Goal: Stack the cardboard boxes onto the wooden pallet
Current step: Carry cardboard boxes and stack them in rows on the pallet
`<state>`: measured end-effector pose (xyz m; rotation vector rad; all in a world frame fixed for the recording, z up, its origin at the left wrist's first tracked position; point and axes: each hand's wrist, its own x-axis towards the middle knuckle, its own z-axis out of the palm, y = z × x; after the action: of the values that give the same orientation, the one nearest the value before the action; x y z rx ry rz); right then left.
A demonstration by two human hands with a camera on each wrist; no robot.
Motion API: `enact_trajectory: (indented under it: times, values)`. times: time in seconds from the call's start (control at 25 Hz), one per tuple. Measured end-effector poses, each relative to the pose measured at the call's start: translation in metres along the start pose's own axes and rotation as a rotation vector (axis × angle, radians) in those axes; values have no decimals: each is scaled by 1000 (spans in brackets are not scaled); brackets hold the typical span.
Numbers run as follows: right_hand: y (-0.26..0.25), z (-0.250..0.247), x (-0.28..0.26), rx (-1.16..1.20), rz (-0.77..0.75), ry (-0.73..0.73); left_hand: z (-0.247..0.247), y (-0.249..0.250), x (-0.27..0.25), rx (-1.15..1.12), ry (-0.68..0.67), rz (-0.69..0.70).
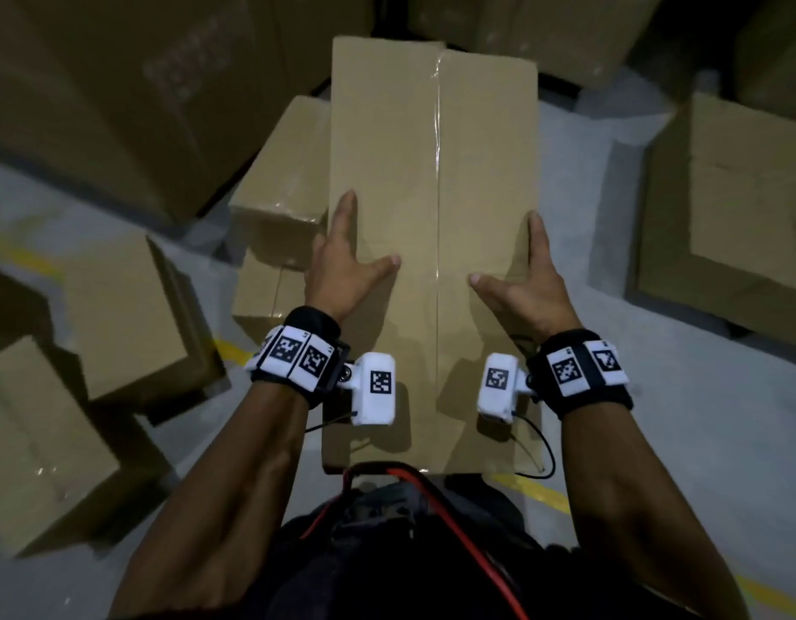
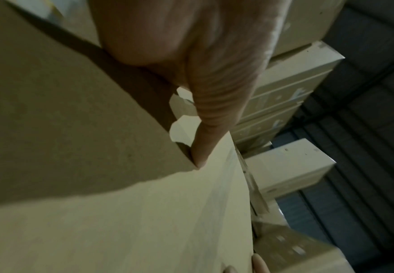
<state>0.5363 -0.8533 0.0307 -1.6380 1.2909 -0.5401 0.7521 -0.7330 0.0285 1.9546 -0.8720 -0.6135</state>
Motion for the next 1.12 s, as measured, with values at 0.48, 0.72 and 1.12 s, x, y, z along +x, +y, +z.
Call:
enact_trajectory:
  times: [0.48,0.72,1.12]
  values:
    - [64,-161,-115,33,132,469,128,125,-58,-57,-379,277]
    - [143,-275,-172,40,213,582,254,179,-132,-74,-510,326]
    - [238,-455,-229,1,333,732,432,285,-226,-41,-670,372]
